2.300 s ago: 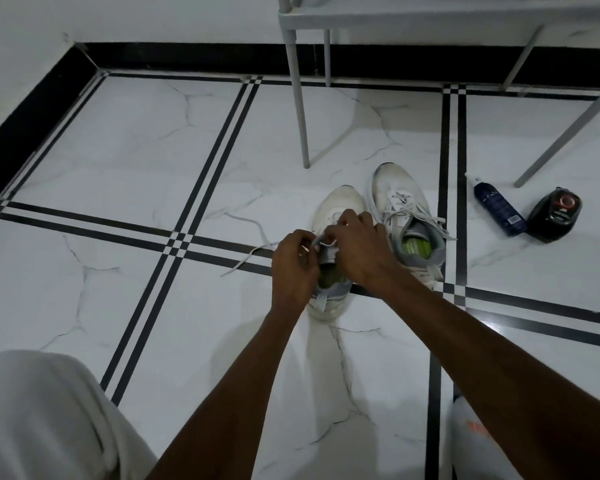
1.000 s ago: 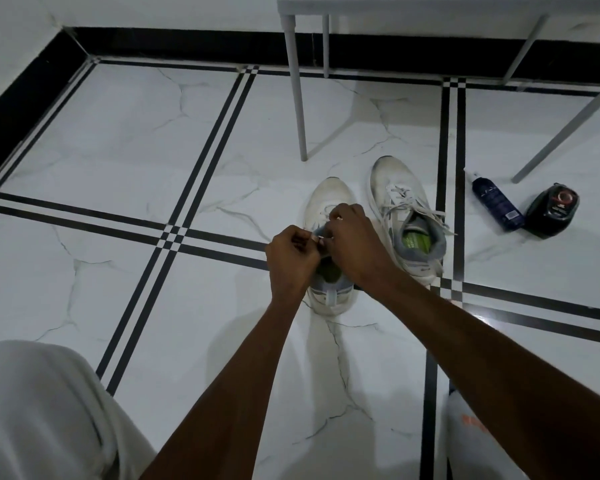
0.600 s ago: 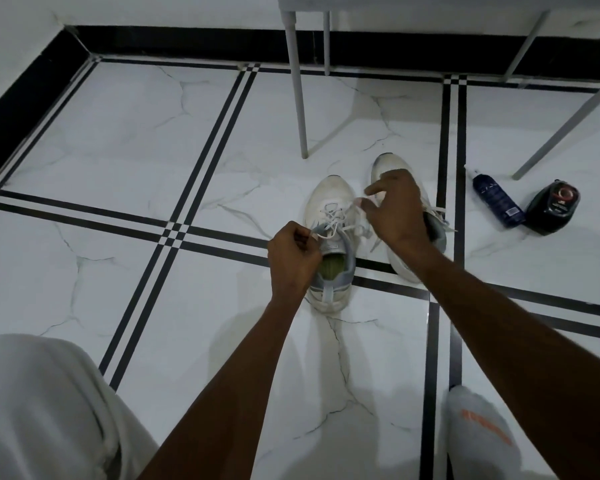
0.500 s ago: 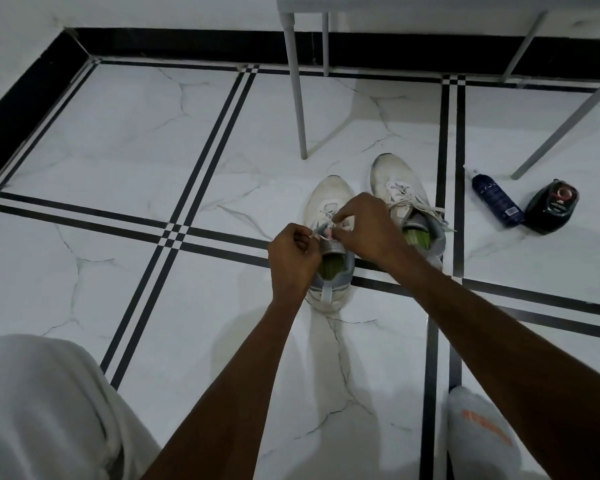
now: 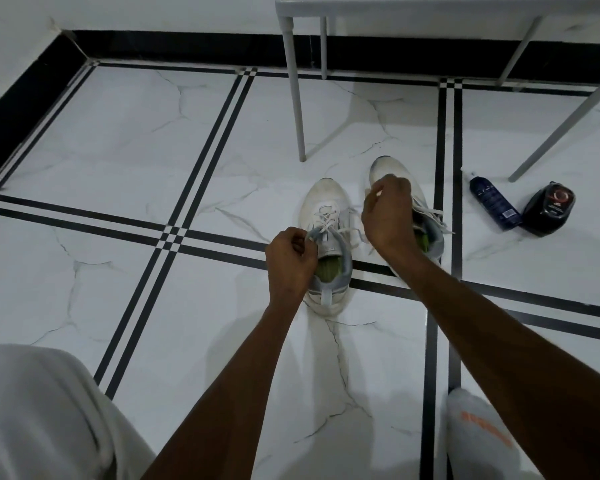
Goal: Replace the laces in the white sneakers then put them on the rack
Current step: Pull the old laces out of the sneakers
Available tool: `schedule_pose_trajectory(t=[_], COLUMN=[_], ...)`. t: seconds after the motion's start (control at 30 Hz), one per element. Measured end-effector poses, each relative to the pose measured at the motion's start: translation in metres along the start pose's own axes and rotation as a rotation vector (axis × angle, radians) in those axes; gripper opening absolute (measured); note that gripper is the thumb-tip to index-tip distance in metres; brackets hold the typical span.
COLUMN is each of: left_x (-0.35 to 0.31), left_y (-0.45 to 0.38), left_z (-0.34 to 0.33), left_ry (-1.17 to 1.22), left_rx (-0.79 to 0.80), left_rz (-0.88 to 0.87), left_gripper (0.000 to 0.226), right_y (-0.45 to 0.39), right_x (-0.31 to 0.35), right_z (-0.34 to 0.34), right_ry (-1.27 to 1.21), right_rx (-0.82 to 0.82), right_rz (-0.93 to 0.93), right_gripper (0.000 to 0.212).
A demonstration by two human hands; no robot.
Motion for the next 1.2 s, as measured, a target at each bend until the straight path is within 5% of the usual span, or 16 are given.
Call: schedule_pose_trajectory(t=[0.13, 0.27, 0.47, 0.6, 0.73, 0.83, 0.93, 1.0, 1.07, 1.2], left_x=[0.0, -0.003, 0.001, 0.015, 0.021, 0.018, 0.002, -0.011, -0.021, -0.026], left_y=[0.0, -0.001, -0.02, -0.026, -0.018, -0.016, -0.015, -0.016, -0.02, -0.018], left_z=[-0.002, -0.01, -0.015, -0.007, -0.007, -0.006, -0.001, -0.005, -0.014, -0.025], left_ry=[-0.002, -0.128, -0.244, -0.19, -0.062, -0.002, -0.075, -0.237, -0.372, -0.473], left_rx=[0.002, 0.025, 0.132, 0.092, -0.001, 0.006, -0.021, 0.005, 0.072, 0.145], left_rz=[0.003, -0.079, -0.247, -0.148, 0.15, 0.235, 0.061, -0.204, -0.459, -0.703], left_gripper=[0.016, 0.02, 0.02, 0.021, 0.01, 0.005, 0.035, 0.047, 0.039, 0.017], right_y=[-0.001, 0.034, 0.033, 0.032, 0.037, 0.031, 0.027, 0.024, 0.023, 0.023], right_x=[-0.01, -0.01, -0.012, -0.032, -0.043, -0.04, -0.025, -0.02, -0.018, -0.024], right_z=[-0.003, -0.028, -0.029, -0.026, -0.031, -0.029, -0.021, -0.019, -0.019, -0.021], right_ry=[0.117, 0.083, 0.094, -0.05, -0.335, -0.322, -0.169, -0.133, -0.134, -0.188], right_rx=[0.145, 0.408, 0.29, 0.225, 0.319, 0.379, 0.399, 0.391, 0.393, 0.433], right_rz=[0.009, -0.033, 0.157, -0.085, -0.642, -0.497, -0.173, -0.088, -0.066, -0.187], right_gripper=[0.07, 0.049, 0.035, 0.015, 0.018, 0.013, 0.008, 0.008, 0.01, 0.011])
Point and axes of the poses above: each hand's wrist, its own y-axis away from the middle knuckle, its own z-axis out of the back of the hand, x = y × z, the point moved 3 cm from there along -y, towards the middle knuckle, and after that the axes turned 14 degrees about -x, right-handed, at the moved point
